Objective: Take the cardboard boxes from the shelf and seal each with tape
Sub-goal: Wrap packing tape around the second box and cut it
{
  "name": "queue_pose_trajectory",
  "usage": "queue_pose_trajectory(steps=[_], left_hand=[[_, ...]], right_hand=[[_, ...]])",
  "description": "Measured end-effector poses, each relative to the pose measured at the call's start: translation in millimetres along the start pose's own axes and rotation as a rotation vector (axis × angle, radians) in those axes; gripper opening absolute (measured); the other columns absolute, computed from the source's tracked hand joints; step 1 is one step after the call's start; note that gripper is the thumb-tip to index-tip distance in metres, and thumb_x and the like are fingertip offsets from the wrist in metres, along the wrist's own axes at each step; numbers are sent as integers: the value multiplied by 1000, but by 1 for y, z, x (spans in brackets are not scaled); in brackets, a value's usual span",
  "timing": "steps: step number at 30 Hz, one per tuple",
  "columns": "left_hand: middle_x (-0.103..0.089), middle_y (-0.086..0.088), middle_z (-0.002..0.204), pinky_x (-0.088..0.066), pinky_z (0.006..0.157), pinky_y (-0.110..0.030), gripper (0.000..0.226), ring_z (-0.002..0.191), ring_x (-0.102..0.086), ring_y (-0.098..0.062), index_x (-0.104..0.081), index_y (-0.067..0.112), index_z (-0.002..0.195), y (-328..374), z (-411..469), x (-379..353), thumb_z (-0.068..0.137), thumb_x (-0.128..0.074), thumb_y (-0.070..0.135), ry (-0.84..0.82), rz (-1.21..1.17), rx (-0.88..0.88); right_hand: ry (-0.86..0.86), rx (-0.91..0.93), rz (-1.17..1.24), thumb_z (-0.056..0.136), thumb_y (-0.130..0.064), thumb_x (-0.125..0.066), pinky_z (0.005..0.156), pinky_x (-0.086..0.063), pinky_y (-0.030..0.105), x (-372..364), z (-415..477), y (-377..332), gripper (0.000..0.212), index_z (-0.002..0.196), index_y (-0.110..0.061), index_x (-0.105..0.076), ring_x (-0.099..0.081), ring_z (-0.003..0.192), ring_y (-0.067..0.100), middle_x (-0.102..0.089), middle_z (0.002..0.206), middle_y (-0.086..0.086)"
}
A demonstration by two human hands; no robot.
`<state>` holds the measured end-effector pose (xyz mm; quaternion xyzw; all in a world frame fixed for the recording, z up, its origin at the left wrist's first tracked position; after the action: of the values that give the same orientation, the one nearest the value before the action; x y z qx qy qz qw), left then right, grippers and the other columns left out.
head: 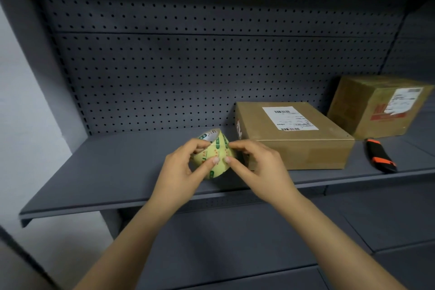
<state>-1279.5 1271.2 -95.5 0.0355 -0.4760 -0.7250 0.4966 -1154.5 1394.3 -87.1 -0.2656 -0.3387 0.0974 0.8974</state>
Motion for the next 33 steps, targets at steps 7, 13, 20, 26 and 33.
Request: queue_pose_trajectory(steps=[7,13,20,26,33], left_hand=[[-70,18,91,-47,73,-8,19,89,-64,3,-64,31,99,7,-3,-2,84,-75,31,11,-110,41],[-74,6,89,-56,68,-27,41,81,-70,-10,-63,17,99,5,-20,-28,80,-73,52,-101,-334,110],[-77,0,87,-58,80,-49,19,82,-73,-25,-68,13,99,7,-23,-58,91,-69,30,-198,-335,198],[-75,-8,80,-56,76,-57,34,80,-71,-36,-68,12,94,17,-15,-75,85,-68,45,-188,-291,282],[-75,-5,76,-58,76,-48,19,77,-72,-27,-69,11,89,33,-10,-95,90,-69,30,-146,-256,352]], right_hand=[[84,-9,57,92,-20,-68,75,-53,35,12,-2,-12,4,90,-17,-68,-66,84,8,-70,88,-12],[66,-75,-23,95,-24,-62,71,-54,38,21,-2,-11,8,89,-19,-63,-65,76,8,-68,82,-11],[-16,-49,-175,96,-21,-59,70,-52,38,34,-3,-2,7,92,-15,-59,-61,80,12,-65,85,-5],[-29,7,-336,97,-17,-56,62,-45,32,47,-13,-3,7,94,-11,-56,-52,76,16,-55,87,-6],[-30,-13,-329,96,-17,-57,64,-49,38,66,-17,11,6,92,-13,-55,-54,76,17,-58,86,-2]])
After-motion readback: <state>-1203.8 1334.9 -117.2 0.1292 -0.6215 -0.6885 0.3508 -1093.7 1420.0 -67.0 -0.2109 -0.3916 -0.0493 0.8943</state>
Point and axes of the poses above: each hand's wrist, its own z-axis towards the middle knuckle, its own x-axis out of the back of the hand, y = z × x, the point moved 7 cm from there along z, towards the middle knuckle
